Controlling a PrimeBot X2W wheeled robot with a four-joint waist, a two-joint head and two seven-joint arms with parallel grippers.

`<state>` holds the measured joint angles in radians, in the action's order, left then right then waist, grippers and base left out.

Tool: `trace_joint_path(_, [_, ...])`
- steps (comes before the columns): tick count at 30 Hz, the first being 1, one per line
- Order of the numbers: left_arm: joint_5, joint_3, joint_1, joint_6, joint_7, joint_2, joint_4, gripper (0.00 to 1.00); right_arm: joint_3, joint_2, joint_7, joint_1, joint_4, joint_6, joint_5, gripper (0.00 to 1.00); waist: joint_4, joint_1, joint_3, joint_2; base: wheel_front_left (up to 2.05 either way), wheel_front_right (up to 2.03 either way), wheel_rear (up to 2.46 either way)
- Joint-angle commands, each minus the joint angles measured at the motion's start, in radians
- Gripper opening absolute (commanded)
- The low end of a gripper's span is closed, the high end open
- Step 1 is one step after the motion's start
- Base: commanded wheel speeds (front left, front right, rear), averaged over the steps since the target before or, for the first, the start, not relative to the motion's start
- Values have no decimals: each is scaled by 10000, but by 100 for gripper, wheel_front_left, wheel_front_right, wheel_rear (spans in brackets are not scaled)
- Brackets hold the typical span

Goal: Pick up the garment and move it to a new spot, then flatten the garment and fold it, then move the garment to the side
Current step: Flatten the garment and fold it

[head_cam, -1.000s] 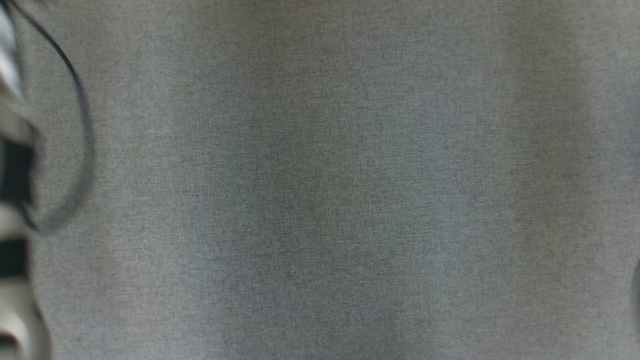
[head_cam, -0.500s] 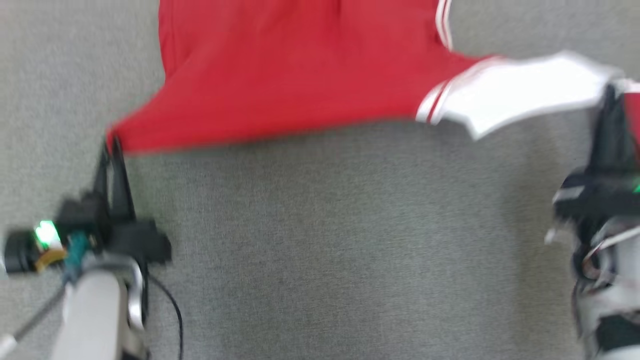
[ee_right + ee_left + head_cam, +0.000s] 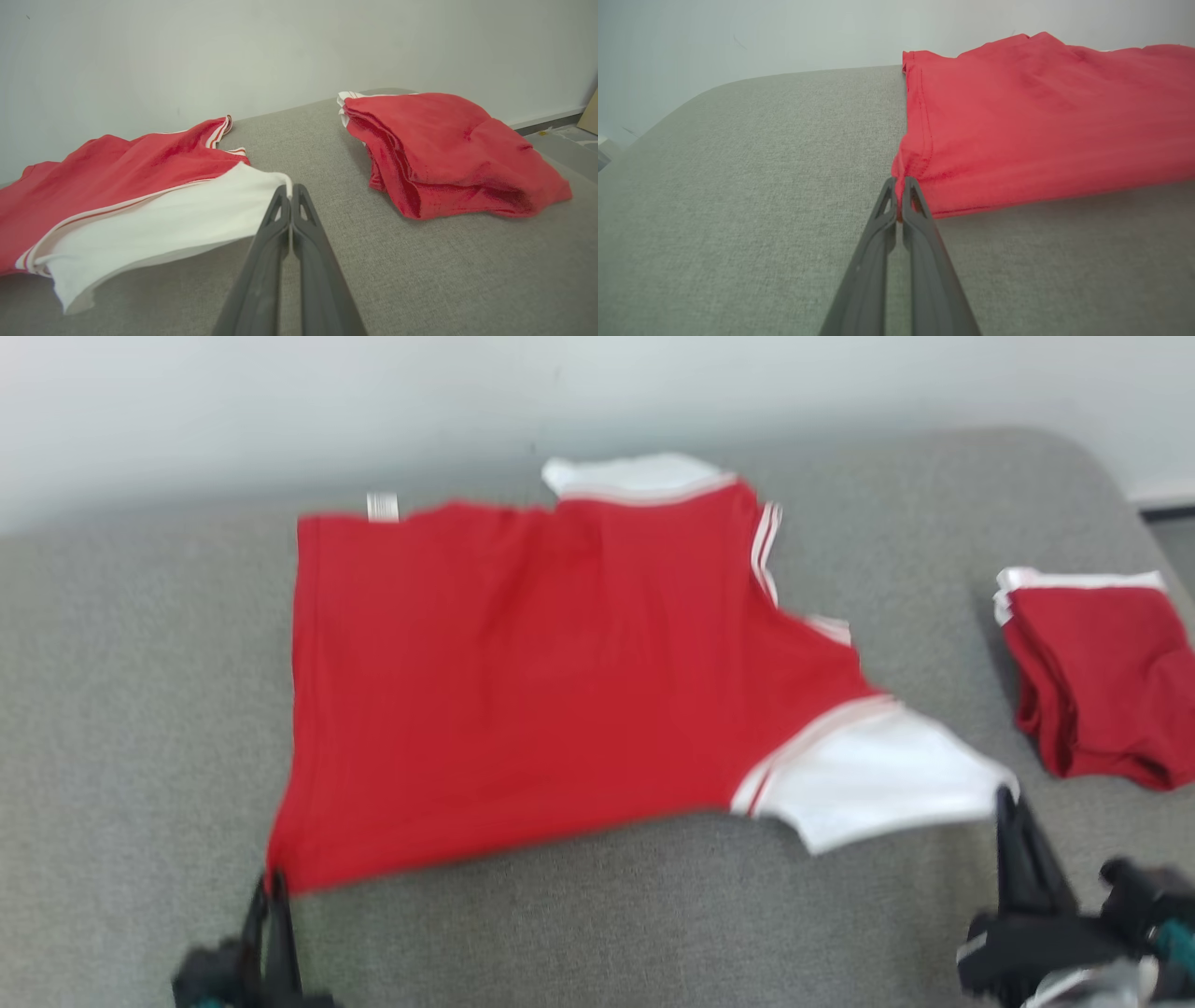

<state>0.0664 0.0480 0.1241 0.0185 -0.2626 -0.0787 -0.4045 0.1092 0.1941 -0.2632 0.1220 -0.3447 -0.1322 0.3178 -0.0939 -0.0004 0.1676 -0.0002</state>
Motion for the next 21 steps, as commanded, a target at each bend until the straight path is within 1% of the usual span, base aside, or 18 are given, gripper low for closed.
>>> trace_joint_path(1, [-68,26,-432,26,-29,23,-10,0,9,17,-14,-336,-138,32,-111,0,-76,4,-925,2,0,0,0])
trace_joint_path(4, [-122,-19,-1024,-31,-30,79,-5,0,-140,-3,-12,-793,-308,32,-245,0,-26,4,-1334,2,0,0,0])
trace_joint_path(7, [-183,-279,-1683,236,-30,219,326,0,-197,-115,-12,-1192,-399,32,-295,0,39,4,-1617,2,0,0,0])
trace_joint_path(13, [133,-353,-2433,480,-30,255,630,0,-384,-225,-12,-1840,-530,32,-433,0,165,4,-1922,2,0,0,0])
trace_joint_path(16, [293,-295,-2764,553,-30,257,493,0,-350,-346,-12,-2292,-588,32,-496,0,209,4,-2063,2,0,0,0])
trace_joint_path(21, [516,-175,-3080,570,-30,262,229,0,-283,-302,-14,-2926,-678,32,-612,0,270,4,-2194,2,0,0,0])
